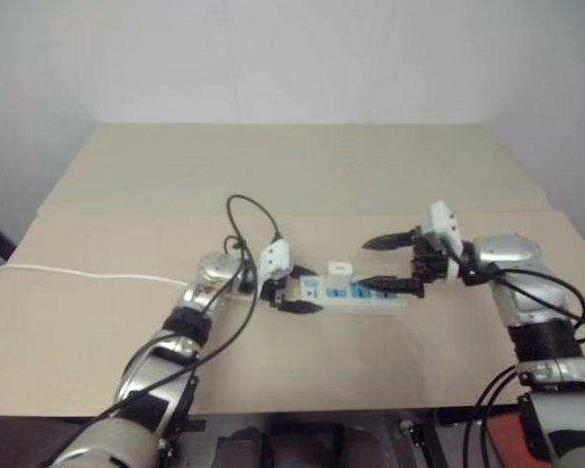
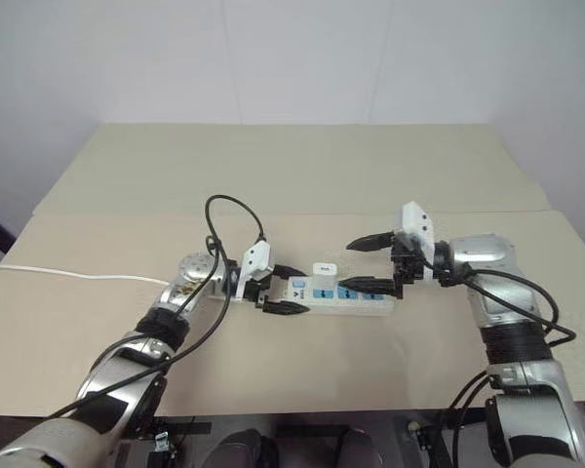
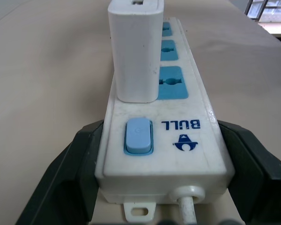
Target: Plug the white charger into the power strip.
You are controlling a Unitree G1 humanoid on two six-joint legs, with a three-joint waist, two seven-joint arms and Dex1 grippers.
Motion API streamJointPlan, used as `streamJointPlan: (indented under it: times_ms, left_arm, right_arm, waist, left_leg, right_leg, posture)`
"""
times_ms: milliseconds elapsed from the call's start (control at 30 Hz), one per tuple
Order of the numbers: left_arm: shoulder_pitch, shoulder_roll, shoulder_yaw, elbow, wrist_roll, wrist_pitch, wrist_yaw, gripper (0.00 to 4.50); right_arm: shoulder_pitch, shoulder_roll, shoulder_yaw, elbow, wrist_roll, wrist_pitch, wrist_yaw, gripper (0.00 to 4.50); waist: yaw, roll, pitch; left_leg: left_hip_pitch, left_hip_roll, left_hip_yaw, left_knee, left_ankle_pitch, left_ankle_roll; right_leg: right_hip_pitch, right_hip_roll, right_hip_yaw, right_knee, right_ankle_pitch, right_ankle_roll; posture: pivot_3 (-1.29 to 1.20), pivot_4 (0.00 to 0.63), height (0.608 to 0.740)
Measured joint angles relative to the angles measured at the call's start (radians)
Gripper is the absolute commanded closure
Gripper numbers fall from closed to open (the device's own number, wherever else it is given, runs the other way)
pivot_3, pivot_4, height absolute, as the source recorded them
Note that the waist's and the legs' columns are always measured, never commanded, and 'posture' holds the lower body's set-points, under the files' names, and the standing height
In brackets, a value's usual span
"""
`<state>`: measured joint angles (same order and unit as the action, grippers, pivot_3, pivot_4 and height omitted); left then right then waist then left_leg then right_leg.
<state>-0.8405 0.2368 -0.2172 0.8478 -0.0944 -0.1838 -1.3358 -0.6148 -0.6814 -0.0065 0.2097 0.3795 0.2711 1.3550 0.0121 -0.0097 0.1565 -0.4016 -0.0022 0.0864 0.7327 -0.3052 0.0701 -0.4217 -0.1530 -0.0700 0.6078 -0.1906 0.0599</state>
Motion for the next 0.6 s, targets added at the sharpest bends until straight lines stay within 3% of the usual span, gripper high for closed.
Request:
streamJointPlan:
  times_ms: [100,233,600]
  left_arm:
    - [-0.023,-0.018,0.001,0.051,0.014,-0.039,0.004,1.23]
    - [-0.034,-0.033,0.001,0.100,0.041,-0.086,0.046,0.02]
    - [-0.044,0.019,0.026,0.027,0.009,-0.074,-0.019,0.02]
  right_arm:
    - [0.041,-0.014,-0.042,-0.087,0.039,0.051,-0.047,0.07]
    - [0.092,-0.016,-0.084,-0.175,0.079,0.105,-0.109,0.00]
    - [0.118,0.007,-0.131,-0.244,0.153,0.148,-0.240,0.00]
  waist:
    - [0.003,0.000,0.000]
    - [0.004,0.000,0.000]
    - [-0.003,-0.001,0.000]
  left_leg:
    - [0.000,0.000,-0.001,0.000,0.000,0.000]
    - [0.000,0.000,-0.001,0.000,-0.001,0.001]
    - [-0.003,0.000,-0.001,0.000,-0.001,0.001]
  right_leg:
    - [0.000,-0.001,0.000,0.000,0.000,0.000]
    - [0.000,-0.001,0.000,0.000,0.000,0.000]
    - [-0.003,-0.001,0.000,0.000,0.000,0.000]
  posture:
    - [0.00,0.150,0.740]
    - [0.00,0.150,0.740]
    - [0.00,0.150,0.740]
